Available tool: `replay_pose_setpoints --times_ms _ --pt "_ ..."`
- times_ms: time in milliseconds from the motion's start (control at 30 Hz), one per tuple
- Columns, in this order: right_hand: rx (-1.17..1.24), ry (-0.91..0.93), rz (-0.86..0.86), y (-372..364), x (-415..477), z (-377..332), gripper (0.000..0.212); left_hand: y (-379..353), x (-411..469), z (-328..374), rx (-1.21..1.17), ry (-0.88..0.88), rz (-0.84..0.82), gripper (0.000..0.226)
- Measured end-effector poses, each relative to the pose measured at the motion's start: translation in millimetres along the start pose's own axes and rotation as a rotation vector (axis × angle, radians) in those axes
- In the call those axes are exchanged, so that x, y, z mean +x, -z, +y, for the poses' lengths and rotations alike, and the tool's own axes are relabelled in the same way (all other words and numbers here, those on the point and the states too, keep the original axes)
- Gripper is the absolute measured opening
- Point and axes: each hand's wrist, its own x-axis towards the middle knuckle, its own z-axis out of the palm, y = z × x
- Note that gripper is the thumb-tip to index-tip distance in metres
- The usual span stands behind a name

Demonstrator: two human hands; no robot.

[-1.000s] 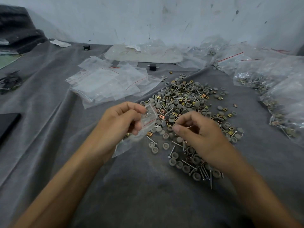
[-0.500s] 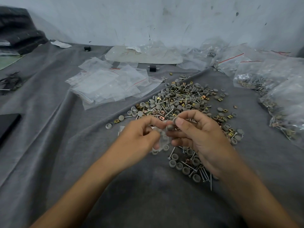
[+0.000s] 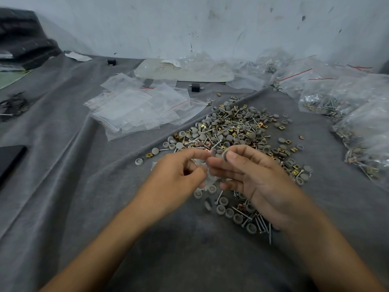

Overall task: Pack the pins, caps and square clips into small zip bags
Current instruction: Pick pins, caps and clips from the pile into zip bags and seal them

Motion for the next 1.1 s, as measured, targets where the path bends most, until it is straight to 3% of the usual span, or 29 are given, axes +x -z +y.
replay_pose_setpoints --times_ms 367,633,800,933,1100 --pt "-0.109 0.016 -0.004 -4 -3 -1 0.014 2 0 3 -0.016 -0.003 -0.019 0.008" --pt "-0.157 0.050 -0.039 -3 -2 2 0.013 7 0 7 0.018 -0.018 -0.005 0.017" --pt "-0.380 0.154 0.056 -1 1 10 0.003 6 0 7 0.017 -0.010 -0.013 0.020" --pt "-0.460 0.201 0.151 1 3 13 0.012 6 0 6 -0.020 0.001 -0.002 0.020" --pt "-0.502 0.215 0.151 1 3 14 0.015 6 -1 7 -0.045 -0.001 0.005 0.021"
